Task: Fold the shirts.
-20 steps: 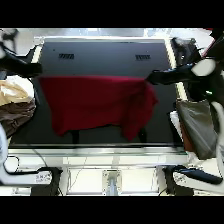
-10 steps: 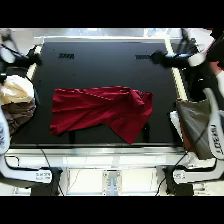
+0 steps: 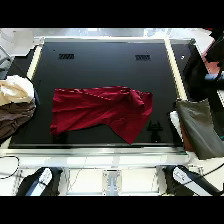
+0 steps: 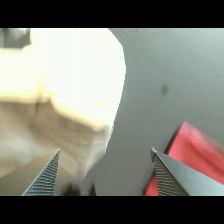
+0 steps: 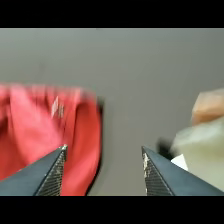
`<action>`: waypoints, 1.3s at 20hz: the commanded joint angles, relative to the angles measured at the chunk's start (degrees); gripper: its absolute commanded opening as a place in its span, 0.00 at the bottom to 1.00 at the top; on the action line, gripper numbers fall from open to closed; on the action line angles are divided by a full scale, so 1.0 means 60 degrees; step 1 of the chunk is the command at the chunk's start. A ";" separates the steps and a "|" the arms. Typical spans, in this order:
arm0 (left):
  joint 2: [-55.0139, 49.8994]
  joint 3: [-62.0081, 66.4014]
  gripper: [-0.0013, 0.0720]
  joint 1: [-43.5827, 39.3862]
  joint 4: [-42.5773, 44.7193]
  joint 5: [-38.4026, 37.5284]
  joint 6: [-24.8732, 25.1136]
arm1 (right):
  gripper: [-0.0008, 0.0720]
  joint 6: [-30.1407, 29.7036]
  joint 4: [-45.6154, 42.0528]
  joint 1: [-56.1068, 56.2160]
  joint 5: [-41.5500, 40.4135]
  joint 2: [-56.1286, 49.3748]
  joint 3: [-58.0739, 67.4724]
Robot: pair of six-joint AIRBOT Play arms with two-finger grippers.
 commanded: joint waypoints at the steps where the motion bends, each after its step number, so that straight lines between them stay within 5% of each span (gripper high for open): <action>1: 0.1847 -0.3107 0.90 0.0270 -0.0397 -0.0178 -0.1246 | 0.70 -0.0055 0.2772 -0.0310 -0.0747 0.0357 -0.3840; 4: 0.2331 -0.4357 0.90 0.0266 -0.1676 -0.0178 -0.1239 | 0.70 -0.1468 0.4543 -0.0036 -0.1024 -0.0306 -0.5406; 14: 0.2328 -0.4947 0.90 0.0233 -0.2619 -0.0517 -0.1235 | 0.70 -0.2299 0.6109 0.2936 -0.3461 -0.2699 -0.4696; 15: 0.2331 -0.5038 0.90 0.0233 -0.2634 -0.0681 -0.1235 | 0.65 -0.2299 0.6102 0.3049 -0.3581 -0.2747 -0.4477; 18: 0.2331 -0.5428 0.90 0.0233 -0.2626 -0.1137 -0.1198 | 0.05 -0.2262 0.6098 0.3085 -0.3668 -0.2725 -0.3887; 24: 0.2313 -0.6816 0.90 0.0233 -0.3413 -0.1239 -0.1147 | 0.04 -0.2269 0.6011 0.3085 -0.2317 -0.2630 -0.3300; 26: 0.2310 -0.7315 0.73 0.0233 -0.4623 -0.0809 0.0204 | 0.04 -0.2269 0.5978 0.3085 -0.2240 -0.2568 -0.3304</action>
